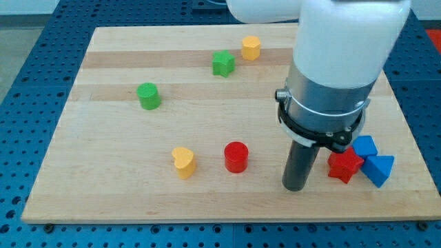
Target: Push red circle into red star
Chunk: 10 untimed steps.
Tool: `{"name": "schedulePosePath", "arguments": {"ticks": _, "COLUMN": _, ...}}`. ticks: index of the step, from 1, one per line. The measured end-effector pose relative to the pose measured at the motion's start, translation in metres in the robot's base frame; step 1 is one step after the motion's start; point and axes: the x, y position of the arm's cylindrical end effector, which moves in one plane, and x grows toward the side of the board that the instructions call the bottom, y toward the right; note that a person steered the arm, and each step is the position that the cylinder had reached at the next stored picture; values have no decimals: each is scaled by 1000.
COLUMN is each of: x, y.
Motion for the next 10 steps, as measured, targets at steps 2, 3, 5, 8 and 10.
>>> {"name": "schedulePosePath", "arguments": {"ticks": 2, "x": 2, "y": 1}}
{"name": "schedulePosePath", "arguments": {"ticks": 3, "x": 2, "y": -13}}
{"name": "schedulePosePath", "arguments": {"ticks": 5, "x": 4, "y": -52}}
{"name": "schedulePosePath", "arguments": {"ticks": 8, "x": -40, "y": -134}}
{"name": "schedulePosePath", "arguments": {"ticks": 10, "x": -40, "y": -98}}
